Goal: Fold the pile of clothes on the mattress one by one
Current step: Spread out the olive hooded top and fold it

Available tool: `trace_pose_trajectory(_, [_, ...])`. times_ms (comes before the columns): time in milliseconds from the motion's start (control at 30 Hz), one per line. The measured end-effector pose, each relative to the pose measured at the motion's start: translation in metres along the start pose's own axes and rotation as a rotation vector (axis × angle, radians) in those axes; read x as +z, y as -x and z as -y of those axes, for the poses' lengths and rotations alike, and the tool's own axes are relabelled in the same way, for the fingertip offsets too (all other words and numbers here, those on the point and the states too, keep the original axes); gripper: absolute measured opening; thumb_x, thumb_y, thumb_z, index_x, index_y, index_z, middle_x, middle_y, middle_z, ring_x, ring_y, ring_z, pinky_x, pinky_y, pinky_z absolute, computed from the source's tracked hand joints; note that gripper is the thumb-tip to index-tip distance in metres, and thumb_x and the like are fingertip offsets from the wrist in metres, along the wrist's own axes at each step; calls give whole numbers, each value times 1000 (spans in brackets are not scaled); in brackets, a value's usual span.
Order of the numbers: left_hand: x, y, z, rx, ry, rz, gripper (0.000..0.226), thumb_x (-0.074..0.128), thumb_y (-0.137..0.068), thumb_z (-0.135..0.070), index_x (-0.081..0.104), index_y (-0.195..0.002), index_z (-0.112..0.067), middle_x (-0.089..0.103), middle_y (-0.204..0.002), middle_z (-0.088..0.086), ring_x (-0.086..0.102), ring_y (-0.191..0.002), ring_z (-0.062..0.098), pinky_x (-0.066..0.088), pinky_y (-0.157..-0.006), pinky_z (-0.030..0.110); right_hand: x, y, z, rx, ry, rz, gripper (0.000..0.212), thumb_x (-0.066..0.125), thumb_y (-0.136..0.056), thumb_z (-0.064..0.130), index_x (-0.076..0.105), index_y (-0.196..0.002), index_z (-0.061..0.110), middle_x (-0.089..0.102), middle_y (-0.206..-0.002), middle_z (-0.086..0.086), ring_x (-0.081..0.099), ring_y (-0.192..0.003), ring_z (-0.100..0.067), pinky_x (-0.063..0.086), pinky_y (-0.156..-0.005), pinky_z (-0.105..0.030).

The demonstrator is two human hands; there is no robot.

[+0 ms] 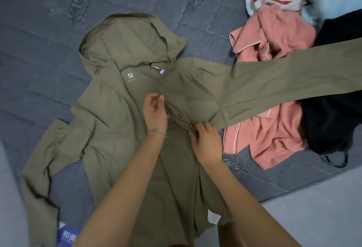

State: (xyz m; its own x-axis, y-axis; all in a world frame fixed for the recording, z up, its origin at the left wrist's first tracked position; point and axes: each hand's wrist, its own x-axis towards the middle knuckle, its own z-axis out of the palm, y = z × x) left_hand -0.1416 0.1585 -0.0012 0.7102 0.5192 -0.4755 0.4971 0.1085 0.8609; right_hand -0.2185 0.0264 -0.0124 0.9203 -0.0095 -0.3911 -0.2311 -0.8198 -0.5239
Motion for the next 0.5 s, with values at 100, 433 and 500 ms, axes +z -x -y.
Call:
trace_pose_trajectory(100, [-33, -12, 6, -44, 62, -154, 23, 45, -98, -6, 44, -82, -23, 51, -75, -1, 46, -59, 9, 45, -47, 21, 8, 6, 21, -14, -119, 3, 21, 62, -92, 29, 63, -95, 8, 62, -93, -11, 59, -88, -32, 43, -68, -40])
trace_pose_trajectory(433, [-95, -45, 29, 43, -465, -109, 27, 52, -94, -3, 49, -120, -2, 59, -114, 18, 55, -96, 22, 41, -89, 21, 50, 16, 55, 10, -26, 140, 24, 57, -93, 36, 60, -91, 13, 61, -93, -8, 60, -88, -31, 42, -66, -37])
trace_pose_trajectory(500, [-95, -57, 22, 213, -648, -24, 35, 55, -93, -7, 50, -127, -2, 55, -123, 19, 52, -107, 25, 31, -88, 15, 53, 14, 54, -2, -2, 143, 24, 57, -93, 34, 64, -95, 12, 58, -101, -9, 57, -96, -30, 44, -71, -37])
